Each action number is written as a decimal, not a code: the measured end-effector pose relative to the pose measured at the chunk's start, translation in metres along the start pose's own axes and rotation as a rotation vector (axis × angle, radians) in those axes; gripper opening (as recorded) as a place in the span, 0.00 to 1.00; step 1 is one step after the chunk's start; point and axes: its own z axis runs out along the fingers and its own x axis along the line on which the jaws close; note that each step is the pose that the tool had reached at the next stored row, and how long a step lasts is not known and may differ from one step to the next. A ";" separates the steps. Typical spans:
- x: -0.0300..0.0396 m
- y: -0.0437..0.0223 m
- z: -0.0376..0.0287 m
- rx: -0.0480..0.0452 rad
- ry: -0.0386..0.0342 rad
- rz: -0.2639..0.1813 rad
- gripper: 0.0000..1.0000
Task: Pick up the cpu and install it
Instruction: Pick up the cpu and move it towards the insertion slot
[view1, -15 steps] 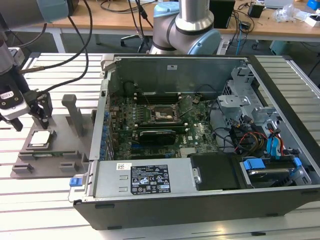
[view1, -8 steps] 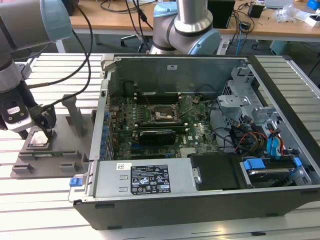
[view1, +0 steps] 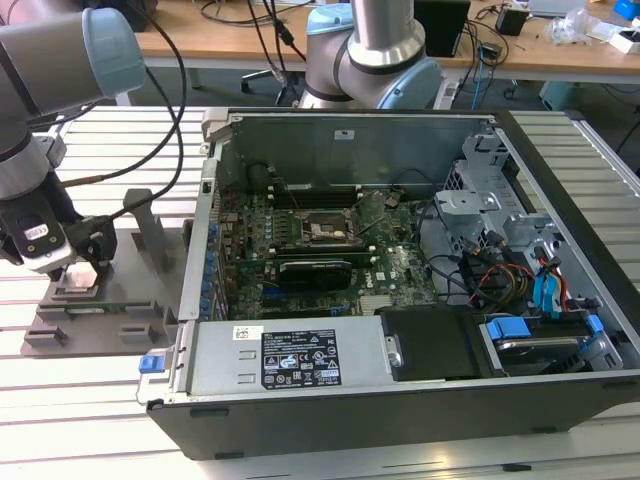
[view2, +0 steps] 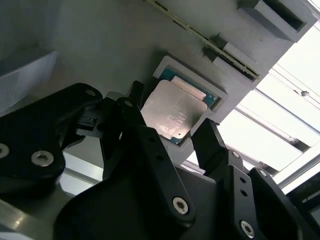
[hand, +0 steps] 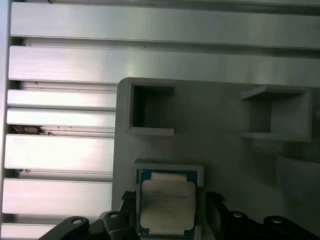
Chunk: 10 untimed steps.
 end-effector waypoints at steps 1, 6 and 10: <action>0.0010 0.0000 0.0008 -0.0009 0.0000 0.000 0.66; 0.0022 0.0000 0.0069 -0.0015 0.0002 0.000 0.66; 0.0022 0.0000 0.0070 -0.0016 0.0000 0.000 0.65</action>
